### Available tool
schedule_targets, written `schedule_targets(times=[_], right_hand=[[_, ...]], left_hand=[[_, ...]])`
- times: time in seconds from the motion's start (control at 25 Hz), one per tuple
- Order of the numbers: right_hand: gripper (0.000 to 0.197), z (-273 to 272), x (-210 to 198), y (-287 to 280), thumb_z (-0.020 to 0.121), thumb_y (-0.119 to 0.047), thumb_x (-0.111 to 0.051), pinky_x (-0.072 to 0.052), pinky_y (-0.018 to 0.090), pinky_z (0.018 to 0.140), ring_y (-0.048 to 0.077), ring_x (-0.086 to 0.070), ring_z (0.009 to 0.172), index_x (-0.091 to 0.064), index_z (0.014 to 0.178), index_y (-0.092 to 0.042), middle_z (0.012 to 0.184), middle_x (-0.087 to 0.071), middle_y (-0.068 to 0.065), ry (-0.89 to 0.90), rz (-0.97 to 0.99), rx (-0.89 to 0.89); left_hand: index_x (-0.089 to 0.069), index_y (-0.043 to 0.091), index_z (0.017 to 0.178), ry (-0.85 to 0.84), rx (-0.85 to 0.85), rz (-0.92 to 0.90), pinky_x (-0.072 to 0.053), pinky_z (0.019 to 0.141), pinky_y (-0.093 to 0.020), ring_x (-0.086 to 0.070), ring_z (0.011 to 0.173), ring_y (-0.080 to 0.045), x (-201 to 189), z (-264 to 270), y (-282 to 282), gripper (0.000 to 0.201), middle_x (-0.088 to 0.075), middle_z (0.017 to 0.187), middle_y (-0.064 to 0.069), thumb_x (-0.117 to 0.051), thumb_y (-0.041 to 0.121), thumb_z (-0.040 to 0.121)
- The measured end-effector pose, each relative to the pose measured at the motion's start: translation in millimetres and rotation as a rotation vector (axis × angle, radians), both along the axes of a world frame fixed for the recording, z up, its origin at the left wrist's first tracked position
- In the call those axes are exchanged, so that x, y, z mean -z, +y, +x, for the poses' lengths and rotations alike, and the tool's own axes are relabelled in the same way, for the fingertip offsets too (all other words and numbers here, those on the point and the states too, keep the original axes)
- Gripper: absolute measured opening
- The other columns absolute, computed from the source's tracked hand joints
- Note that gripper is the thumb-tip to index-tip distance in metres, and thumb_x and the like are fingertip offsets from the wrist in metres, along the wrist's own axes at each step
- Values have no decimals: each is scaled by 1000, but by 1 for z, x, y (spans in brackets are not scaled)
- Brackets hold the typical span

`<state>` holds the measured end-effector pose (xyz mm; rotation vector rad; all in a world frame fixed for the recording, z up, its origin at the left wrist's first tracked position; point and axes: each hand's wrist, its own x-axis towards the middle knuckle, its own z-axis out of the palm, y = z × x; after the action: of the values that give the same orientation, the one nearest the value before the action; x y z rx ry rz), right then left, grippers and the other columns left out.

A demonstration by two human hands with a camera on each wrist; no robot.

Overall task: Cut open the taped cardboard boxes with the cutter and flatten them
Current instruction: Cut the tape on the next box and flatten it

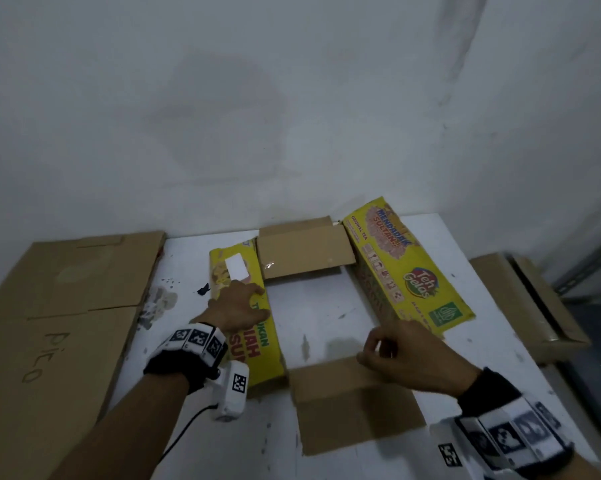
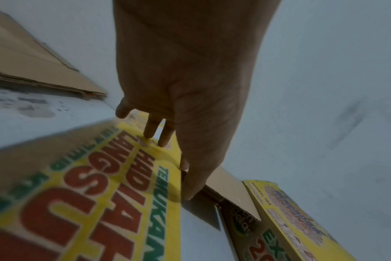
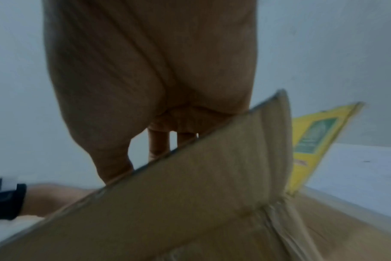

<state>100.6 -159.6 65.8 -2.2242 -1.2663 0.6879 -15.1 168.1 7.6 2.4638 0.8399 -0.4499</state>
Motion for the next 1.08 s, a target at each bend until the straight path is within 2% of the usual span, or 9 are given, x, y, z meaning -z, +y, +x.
schedule_targets(times=[0.08, 0.2, 0.32, 0.48, 0.6, 0.72, 0.84, 0.92, 1.08], right_hand=[[24, -3, 29, -17, 91, -39, -62, -45, 18, 58, 2, -61, 63, -68, 72, -26, 62, -62, -22, 52, -54, -1], [20, 2, 63, -27, 90, -27, -61, -51, 27, 67, 1, -62, 66, -66, 73, -17, 71, -69, -11, 210, -21, 83], [19, 10, 74, -23, 91, -23, -57, -49, 26, 69, 2, -59, 68, -61, 73, -21, 75, -68, -6, 192, 7, 151], [18, 4, 85, -19, 88, -22, -57, -44, 31, 62, 9, -52, 62, -52, 70, -19, 65, -57, -7, 112, 92, 210], [21, -2, 81, -22, 82, -34, -54, -47, 34, 63, 13, -56, 64, -53, 67, -19, 65, -60, -4, 127, 115, 274], [28, 6, 71, -21, 87, -23, -60, -39, 19, 56, 7, -50, 56, -51, 62, -17, 57, -55, -6, 157, 152, 359], [34, 25, 59, -16, 88, -15, -63, -32, 18, 52, 6, -43, 51, -47, 58, -15, 50, -44, -7, 99, 209, 472], [28, 38, 53, -12, 89, -15, -63, -31, 21, 53, 9, -40, 49, -53, 64, -7, 52, -46, 0, 66, 254, 481], [24, 54, 47, -8, 91, -16, -62, -34, 25, 51, 11, -42, 47, -56, 67, -12, 51, -50, 1, -9, 327, 485]], left_hand=[[-44, 30, 145, 30, 76, 68, -37, 111, -45, -36, 139, -33, -5, 18, -7, 65, -36, 149, -14, -63, 53, 88], [-44, 29, 147, 128, 200, 80, -36, 114, -41, -35, 141, -31, -15, 48, 1, 62, -35, 153, -10, -59, 53, 93], [-43, 23, 149, 200, 311, 109, -36, 113, -39, -38, 142, -25, -26, 74, 12, 65, -39, 155, -4, -63, 49, 93], [-34, 20, 153, 176, 358, 152, -38, 112, -42, -35, 142, -31, -24, 99, 12, 81, -32, 157, -9, -72, 47, 87], [-21, 29, 156, 186, 316, 229, -32, 113, -55, -22, 147, -36, -15, 106, 10, 96, -19, 160, -12, -77, 50, 81], [-12, 35, 157, 205, 273, 326, -19, 114, -67, -5, 152, -37, -13, 111, 6, 106, -4, 164, -12, -80, 50, 78], [-6, 39, 158, 242, 224, 345, -12, 116, -68, 5, 152, -38, -9, 120, 9, 118, 6, 166, -11, -85, 51, 71], [-1, 38, 158, 270, 234, 369, -8, 117, -66, 8, 152, -36, -9, 124, 11, 127, 9, 166, -11, -87, 51, 67], [11, 34, 157, 290, 337, 410, -3, 116, -69, 11, 152, -38, -12, 134, 19, 139, 15, 165, -14, -89, 49, 64]])
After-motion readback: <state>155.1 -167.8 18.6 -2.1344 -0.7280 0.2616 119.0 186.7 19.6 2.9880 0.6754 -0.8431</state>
